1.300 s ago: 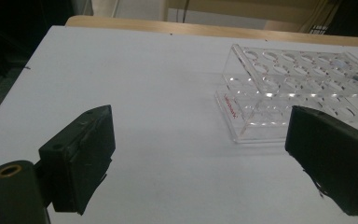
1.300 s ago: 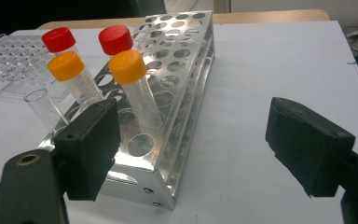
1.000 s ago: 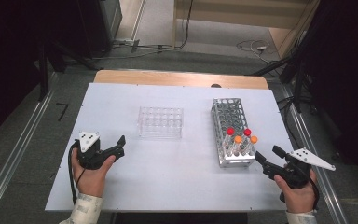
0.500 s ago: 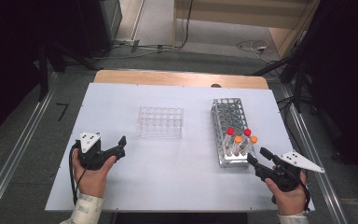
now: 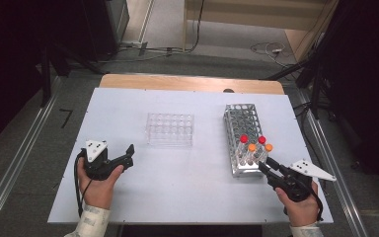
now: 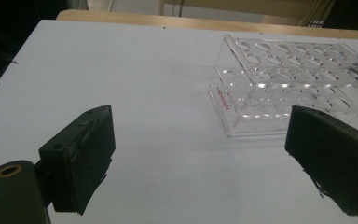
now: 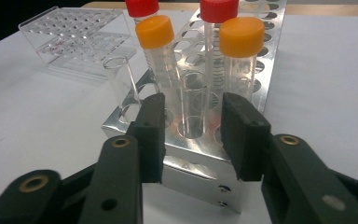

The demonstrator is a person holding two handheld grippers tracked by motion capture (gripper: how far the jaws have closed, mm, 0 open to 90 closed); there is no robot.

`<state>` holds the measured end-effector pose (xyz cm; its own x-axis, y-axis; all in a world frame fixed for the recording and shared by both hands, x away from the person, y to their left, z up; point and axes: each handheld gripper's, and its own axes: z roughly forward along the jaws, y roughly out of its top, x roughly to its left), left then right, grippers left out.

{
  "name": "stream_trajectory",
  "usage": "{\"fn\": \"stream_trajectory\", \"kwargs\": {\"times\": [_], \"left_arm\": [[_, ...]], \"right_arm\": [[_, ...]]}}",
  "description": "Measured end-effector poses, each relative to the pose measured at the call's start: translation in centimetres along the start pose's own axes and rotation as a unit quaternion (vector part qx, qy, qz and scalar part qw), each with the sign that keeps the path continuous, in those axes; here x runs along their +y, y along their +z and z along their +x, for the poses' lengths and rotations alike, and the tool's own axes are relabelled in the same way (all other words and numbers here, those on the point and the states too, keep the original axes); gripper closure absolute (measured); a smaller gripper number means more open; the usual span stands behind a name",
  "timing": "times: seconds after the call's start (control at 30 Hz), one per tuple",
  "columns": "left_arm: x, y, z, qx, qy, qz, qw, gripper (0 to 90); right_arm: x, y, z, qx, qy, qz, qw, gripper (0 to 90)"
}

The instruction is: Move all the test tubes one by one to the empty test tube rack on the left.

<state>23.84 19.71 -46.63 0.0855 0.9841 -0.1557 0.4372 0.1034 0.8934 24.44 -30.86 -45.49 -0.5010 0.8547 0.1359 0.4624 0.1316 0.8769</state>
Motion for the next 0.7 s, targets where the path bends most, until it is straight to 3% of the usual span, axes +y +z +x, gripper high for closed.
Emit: {"fn": "stream_trajectory", "kwargs": {"times": [0.7], "left_arm": [[-0.1, 0.0, -0.1, -0.002, -0.002, -0.001, 1.0, 9.1]], "right_arm": [[-0.2, 1.4, 0.0, -0.006, -0.006, 0.0, 1.0, 70.7]]}}
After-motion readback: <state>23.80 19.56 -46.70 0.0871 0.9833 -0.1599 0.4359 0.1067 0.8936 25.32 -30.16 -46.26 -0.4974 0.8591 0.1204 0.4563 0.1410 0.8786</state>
